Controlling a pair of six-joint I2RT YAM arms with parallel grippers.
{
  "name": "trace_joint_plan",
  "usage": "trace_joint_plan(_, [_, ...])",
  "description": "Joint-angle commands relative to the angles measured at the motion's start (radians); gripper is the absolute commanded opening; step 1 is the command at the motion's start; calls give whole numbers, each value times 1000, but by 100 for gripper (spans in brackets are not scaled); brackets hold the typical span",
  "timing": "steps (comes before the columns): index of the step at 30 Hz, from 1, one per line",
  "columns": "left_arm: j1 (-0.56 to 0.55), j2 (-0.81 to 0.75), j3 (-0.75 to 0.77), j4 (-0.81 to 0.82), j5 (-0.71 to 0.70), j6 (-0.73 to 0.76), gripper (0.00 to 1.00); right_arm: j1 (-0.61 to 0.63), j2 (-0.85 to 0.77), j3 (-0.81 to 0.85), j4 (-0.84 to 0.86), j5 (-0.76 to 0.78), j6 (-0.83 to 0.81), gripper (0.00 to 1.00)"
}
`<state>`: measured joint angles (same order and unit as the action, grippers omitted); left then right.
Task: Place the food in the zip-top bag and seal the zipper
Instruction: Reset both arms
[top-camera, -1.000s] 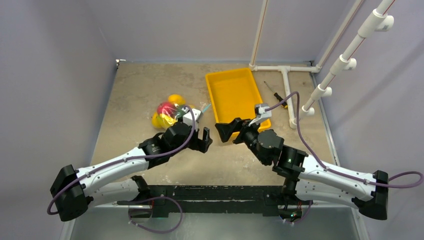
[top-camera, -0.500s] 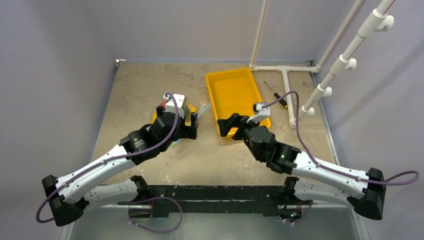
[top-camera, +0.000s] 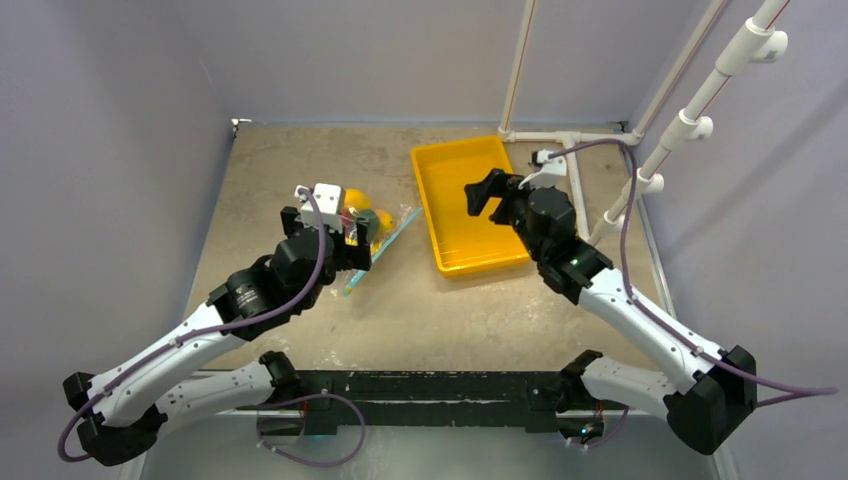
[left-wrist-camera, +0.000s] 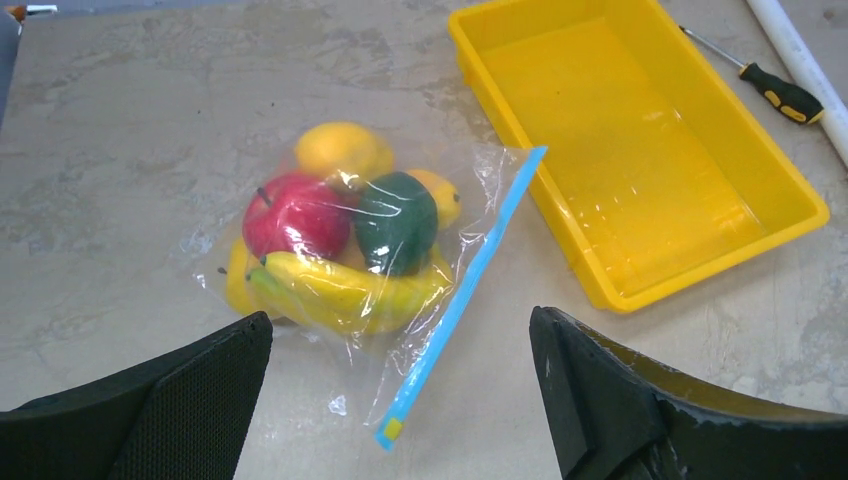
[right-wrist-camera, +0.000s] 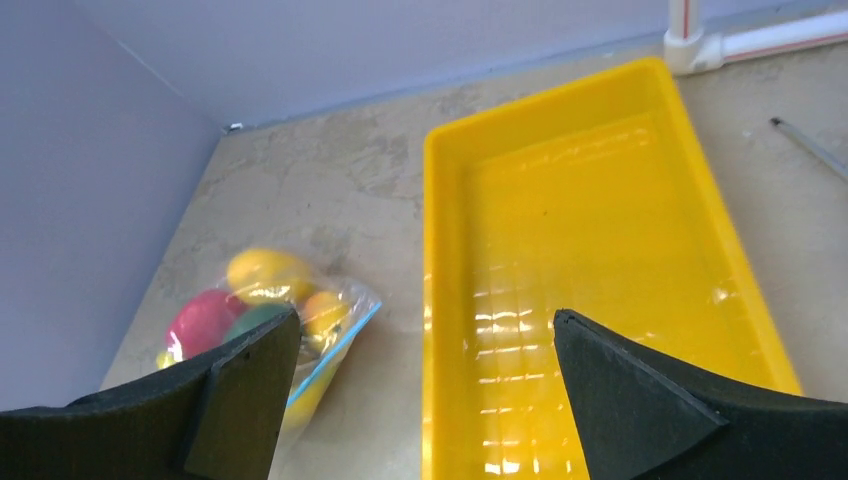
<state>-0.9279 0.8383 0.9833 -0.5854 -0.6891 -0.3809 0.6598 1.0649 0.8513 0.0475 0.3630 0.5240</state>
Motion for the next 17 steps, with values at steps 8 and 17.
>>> trace_joint_plan(8, [14, -21, 37, 78, -20, 67, 99, -100, -72, 206, -127, -107, -166, 99])
trace_joint_plan(17, [43, -87, -63, 175, 46, 108, 99, -99, -178, 96, -7, -60, -199, 99])
